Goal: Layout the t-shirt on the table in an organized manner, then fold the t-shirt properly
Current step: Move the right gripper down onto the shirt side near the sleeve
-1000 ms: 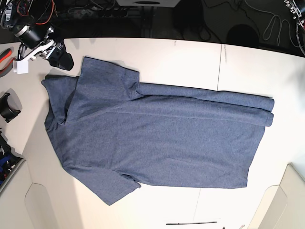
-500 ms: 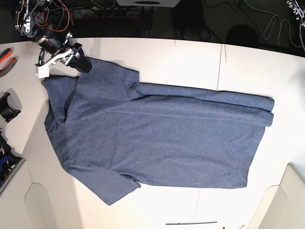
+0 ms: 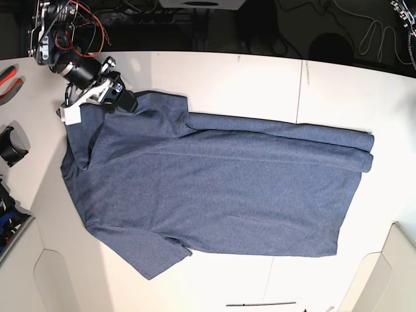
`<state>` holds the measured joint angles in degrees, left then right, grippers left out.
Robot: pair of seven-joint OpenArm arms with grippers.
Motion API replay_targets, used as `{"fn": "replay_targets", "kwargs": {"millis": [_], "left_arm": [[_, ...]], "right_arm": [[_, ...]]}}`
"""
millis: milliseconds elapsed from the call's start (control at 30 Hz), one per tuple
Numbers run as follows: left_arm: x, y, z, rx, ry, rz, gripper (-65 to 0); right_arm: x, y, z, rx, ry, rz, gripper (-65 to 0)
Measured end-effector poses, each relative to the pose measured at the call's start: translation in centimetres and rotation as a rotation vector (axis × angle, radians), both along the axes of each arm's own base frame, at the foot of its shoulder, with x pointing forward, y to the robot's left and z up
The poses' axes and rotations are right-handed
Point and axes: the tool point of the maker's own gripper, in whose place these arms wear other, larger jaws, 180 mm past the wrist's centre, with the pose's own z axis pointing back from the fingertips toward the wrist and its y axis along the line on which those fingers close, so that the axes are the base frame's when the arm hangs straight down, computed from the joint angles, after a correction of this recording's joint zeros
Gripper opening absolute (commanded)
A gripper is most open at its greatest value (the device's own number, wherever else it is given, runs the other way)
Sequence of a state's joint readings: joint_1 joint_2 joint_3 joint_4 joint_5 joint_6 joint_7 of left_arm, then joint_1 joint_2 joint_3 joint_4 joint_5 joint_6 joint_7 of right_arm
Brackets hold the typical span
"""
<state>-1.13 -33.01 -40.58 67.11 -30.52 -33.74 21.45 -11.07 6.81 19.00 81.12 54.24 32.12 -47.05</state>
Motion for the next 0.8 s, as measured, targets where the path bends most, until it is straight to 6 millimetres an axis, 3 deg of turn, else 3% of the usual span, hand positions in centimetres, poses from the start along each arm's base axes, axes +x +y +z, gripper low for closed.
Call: {"fn": "replay_targets", "kwargs": {"millis": [167, 467, 500, 567, 600, 800], "left_arm": [[0.0, 0.0, 0.0, -0.001, 0.003, -0.001, -43.1], [-0.1, -0.1, -0.2, -0.003, 0.013, -0.004, -43.1], [-0.1, -0.1, -0.2, -0.003, 0.013, -0.004, -43.1], [-0.1, -0.1, -0.2, -0.003, 0.013, -0.004, -43.1], [-0.1, -0.1, -0.2, -0.003, 0.013, -0.004, -43.1], [-0.1, -0.1, -0.2, -0.003, 0.014, -0.004, -43.1]], "right_arm": [[4.5, 0.6, 2.8, -0.002, -0.108, 0.021, -65.0], [10.8, 4.4, 5.9, -0.202, -0.285, 0.195, -65.0], [11.3, 4.6, 6.0, -0.240, -0.298, 0.214, -62.5], [12.5, 5.3, 6.7, -0.279, -0.329, 0.233, -39.9], [13.0, 5.9, 7.3, -0.277, -0.351, 0.240, -33.5], [14.4, 8.3, 9.2, -0.286, -0.413, 0.299, -32.9]]}}
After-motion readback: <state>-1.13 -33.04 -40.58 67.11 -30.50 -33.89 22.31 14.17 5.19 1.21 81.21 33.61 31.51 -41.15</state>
